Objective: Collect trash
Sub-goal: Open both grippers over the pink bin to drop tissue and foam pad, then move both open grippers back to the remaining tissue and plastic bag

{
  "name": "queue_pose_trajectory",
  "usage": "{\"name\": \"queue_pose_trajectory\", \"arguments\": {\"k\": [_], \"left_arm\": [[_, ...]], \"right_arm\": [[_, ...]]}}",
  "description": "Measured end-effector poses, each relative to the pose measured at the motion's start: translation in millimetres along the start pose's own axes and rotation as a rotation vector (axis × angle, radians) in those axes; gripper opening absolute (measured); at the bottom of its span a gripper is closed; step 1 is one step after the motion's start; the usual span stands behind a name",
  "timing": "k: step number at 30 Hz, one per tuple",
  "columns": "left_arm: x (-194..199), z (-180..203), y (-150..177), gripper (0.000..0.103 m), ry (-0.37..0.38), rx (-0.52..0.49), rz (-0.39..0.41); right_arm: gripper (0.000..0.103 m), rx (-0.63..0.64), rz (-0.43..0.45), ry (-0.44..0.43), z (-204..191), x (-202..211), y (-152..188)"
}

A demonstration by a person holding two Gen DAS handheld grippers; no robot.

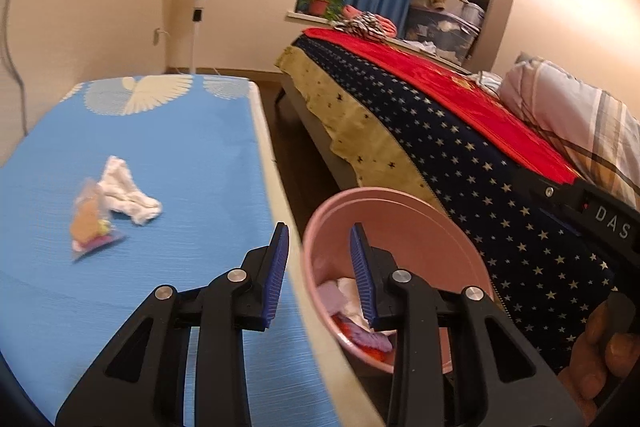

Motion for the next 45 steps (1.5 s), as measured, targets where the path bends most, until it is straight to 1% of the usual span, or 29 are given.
{"name": "queue_pose_trajectory", "arguments": {"k": [5,10,16,21,23,26,30,31,33,34,36,40,42,45], "left_arm": [[16,-22,-3,0.032,-0.029,0.046,0.039],[25,-45,-1,0.032,-0.065,0.081,0.053],[33,-81,3,0.032,-0.129,0.148,0.065],[34,-107,5,0.032,-0.188,0.194,0.071],[31,-117,4,0.032,-0.215,0.208,0.068],[27,-130,3,0.032,-0.244,0.237,0.062],[18,-149,3,0.032,-0.271,0.287,0.036],[15,-152,3,0.034,-0.275,0.297,0.028],[9,-160,3,0.046,-0.289,0.32,0.013],[7,-165,3,0.047,-0.295,0.332,0.009],[5,-171,3,0.055,-0.299,0.35,0.003],[-3,-177,1,0.058,-0.286,0.371,-0.013],[-8,-178,0,0.062,-0.277,0.37,-0.027],[-14,-181,-3,0.062,-0.264,0.378,-0.04]], "right_arm": [[0.055,0.03,-0.012,-0.033,-22,-3,6],[0.055,0.057,-0.022,-0.078,-48,-8,11],[0.053,0.107,-0.041,-0.146,-85,-20,19],[0.051,0.107,-0.081,-0.188,-99,-42,28],[0.047,0.102,-0.099,-0.205,-104,-50,30],[0.045,0.121,-0.106,-0.225,-117,-61,30],[0.035,0.129,-0.113,-0.252,-128,-71,29],[0.034,0.133,-0.118,-0.264,-131,-74,28],[0.033,0.152,-0.127,-0.284,-140,-81,27],[0.033,0.161,-0.128,-0.29,-144,-83,27],[0.033,0.174,-0.139,-0.308,-152,-89,26],[0.033,0.187,-0.163,-0.339,-160,-100,25],[0.033,0.2,-0.174,-0.348,-166,-106,25],[0.033,0.218,-0.185,-0.356,-171,-112,27]]}}
Point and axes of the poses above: each gripper's, at about its wrist camera, not at the fingertips, and x roughly against the way its jaws point, z to its right, y to its underside, the point moved 4 cm from there along -x, roughly the way its jaws point, and after that the axes turned 14 degrees about -z, right-handed, at the moved point
